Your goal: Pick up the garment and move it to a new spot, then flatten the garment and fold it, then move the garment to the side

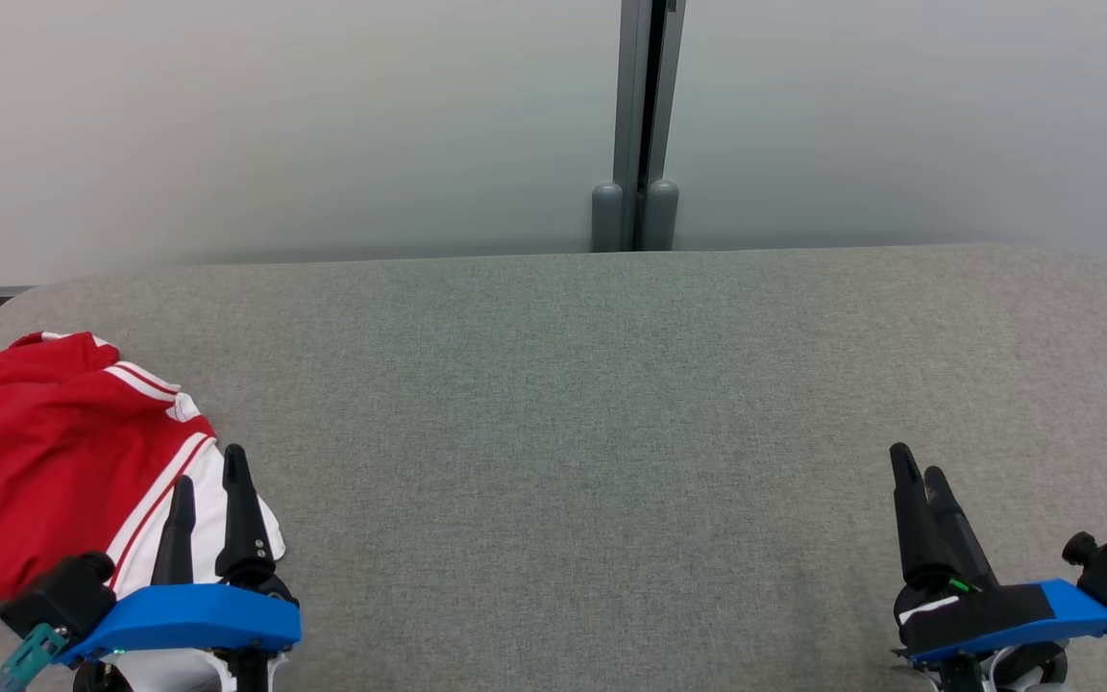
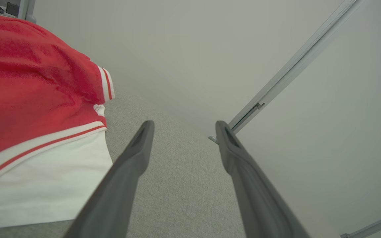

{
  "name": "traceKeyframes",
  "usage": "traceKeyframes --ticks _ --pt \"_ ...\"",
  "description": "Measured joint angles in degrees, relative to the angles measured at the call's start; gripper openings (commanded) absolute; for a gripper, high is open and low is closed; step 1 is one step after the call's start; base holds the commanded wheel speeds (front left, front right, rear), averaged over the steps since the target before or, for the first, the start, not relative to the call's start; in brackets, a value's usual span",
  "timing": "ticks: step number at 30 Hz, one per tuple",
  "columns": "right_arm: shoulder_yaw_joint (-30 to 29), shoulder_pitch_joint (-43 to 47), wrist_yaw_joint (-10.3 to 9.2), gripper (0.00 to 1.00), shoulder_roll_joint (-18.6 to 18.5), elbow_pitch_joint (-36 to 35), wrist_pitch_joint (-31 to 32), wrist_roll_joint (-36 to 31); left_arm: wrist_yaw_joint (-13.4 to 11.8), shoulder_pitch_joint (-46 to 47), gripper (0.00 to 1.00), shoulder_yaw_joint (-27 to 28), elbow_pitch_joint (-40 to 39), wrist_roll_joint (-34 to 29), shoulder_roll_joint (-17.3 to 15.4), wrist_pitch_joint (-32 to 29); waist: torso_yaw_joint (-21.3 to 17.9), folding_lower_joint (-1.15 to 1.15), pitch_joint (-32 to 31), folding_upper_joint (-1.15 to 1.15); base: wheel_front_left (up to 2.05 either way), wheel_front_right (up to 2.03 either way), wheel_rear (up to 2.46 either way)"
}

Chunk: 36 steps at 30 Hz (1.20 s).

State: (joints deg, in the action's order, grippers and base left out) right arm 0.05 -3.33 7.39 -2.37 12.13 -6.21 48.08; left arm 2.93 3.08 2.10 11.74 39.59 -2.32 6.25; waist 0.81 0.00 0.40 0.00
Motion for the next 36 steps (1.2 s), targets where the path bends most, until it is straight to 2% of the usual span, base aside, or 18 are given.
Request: traceKeyframes --ticks 11,36 --pt "1.02 -0.04 0.0 1.0 -0.05 1.33 -1.8 -9.16 -1.46 0.25 1.0 -1.31 2.12 -9.39 -0.67 1.76 0.24 0.0 -0.2 0.0 0.0 0.0 0.0" --pt "2.03 -0.26 0.01 1.0 -0.13 3.35 -5.15 -25.2 -2.99 0.87 1.0 -3.98 7.05 -23.45 -1.51 5.14 0.69 0.0 -0.69 0.0 0.0 0.0 0.0"
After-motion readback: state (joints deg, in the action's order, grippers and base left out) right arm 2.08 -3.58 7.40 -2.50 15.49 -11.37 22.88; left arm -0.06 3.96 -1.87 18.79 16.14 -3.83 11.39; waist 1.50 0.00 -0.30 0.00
